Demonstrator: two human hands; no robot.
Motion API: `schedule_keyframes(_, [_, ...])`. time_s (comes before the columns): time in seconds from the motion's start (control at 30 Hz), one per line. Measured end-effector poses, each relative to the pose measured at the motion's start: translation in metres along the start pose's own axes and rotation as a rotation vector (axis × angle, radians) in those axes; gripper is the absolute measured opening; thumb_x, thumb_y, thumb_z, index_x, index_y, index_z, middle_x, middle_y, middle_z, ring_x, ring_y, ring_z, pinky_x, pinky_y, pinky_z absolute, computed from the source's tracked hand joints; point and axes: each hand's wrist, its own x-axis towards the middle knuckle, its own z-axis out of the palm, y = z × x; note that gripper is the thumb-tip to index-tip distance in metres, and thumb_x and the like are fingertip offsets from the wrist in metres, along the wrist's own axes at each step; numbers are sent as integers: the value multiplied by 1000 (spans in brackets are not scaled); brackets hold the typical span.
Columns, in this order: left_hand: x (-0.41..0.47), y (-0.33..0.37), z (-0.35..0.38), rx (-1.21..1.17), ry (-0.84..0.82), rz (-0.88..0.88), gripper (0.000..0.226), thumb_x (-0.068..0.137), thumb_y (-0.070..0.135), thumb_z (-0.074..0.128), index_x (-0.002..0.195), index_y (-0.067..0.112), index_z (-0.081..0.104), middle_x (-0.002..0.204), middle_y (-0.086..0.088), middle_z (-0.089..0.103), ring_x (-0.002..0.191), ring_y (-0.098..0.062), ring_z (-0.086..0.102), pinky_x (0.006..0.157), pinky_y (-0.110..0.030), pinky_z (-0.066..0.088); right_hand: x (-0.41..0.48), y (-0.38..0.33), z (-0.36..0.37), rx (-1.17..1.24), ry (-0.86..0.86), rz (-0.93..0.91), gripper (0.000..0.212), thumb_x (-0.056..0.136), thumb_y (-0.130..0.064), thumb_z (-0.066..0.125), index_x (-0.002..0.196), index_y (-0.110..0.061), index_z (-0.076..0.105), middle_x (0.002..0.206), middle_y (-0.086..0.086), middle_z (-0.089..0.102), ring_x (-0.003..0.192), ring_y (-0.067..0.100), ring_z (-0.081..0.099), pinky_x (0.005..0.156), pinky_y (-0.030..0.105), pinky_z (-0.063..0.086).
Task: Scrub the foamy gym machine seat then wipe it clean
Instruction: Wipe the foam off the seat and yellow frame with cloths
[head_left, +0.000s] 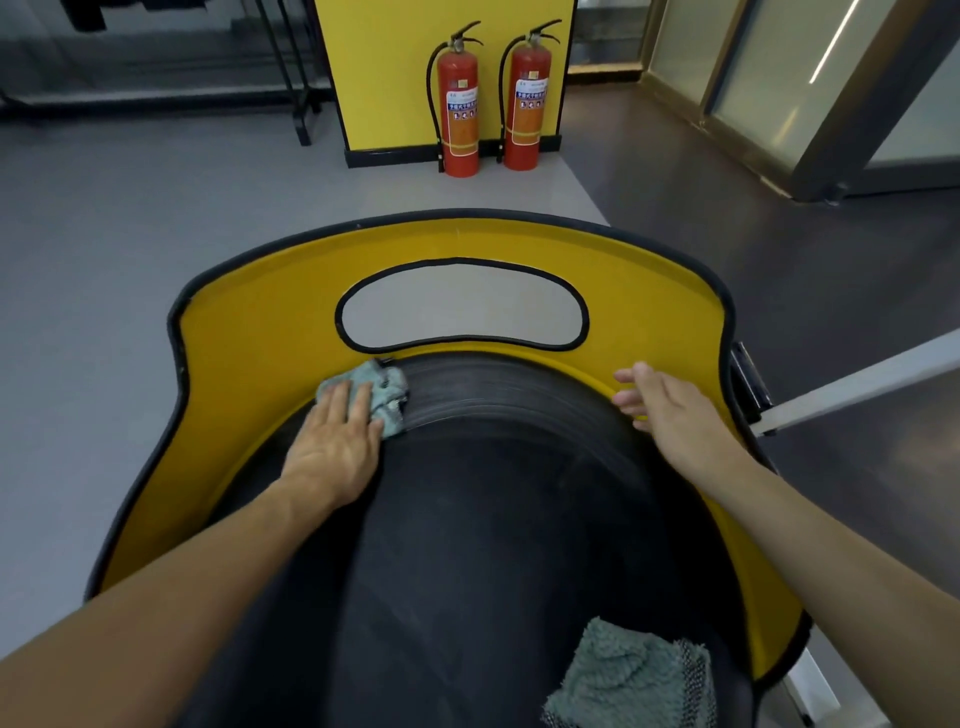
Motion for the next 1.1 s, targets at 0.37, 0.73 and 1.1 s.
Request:
schedule_keyframes(0.37, [-29, -31, 29, 12, -50, -150, 88, 94, 51, -15, 157, 1, 19, 165, -26, 11, 152, -44, 5, 123, -54, 3, -16, -2, 16, -273, -96, -37, 51, 108, -49, 24, 128, -23, 62, 118, -3, 67, 103, 10, 54, 90, 31, 38])
schedule_keyframes(0.73, [22, 238, -33, 29, -13, 353, 64, 106, 33, 13, 159, 0, -1, 167, -22, 1, 153, -44, -4, 123, -56, 0, -8, 1, -13, 135, 145, -86, 49, 98, -68, 25, 116, -44, 65, 113, -15, 70, 114, 3, 61, 107, 45, 47])
schedule_keyframes(1.1, [-7, 261, -44, -49, -105, 540, 61, 108, 43, 10, 162, 16, 2, 169, -10, -5, 156, -25, -10, 125, -47, -3, 4, -13, -6, 258, 101, -125, 50, 101, -67, 24, 112, -42, 67, 110, -9, 72, 110, 2, 65, 105, 41, 50])
